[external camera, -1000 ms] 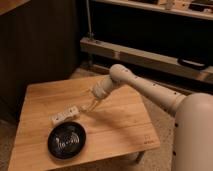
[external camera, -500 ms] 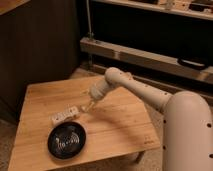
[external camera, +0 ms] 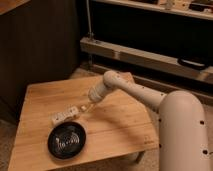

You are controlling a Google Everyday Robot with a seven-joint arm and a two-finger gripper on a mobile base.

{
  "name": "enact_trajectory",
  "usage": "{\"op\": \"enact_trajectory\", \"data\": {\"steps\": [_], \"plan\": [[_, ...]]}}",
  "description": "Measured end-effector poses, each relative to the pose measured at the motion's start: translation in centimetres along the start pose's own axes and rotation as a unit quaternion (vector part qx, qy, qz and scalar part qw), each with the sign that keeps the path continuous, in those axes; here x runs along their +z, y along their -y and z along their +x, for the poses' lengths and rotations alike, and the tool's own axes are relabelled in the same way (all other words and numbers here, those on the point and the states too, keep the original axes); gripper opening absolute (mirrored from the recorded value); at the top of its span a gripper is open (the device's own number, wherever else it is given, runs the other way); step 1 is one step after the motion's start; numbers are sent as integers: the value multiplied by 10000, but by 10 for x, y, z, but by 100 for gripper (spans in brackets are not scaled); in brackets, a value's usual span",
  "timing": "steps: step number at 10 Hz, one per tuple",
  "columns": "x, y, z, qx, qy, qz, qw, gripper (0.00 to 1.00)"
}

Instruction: Place the bottle in the ceramic bowl

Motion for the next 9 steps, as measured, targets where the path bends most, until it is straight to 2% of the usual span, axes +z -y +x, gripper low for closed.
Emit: {"op": "enact_trajectory", "data": {"steps": [9], "plan": [[22,-10,9,166,55,-132,9998,65]]}}
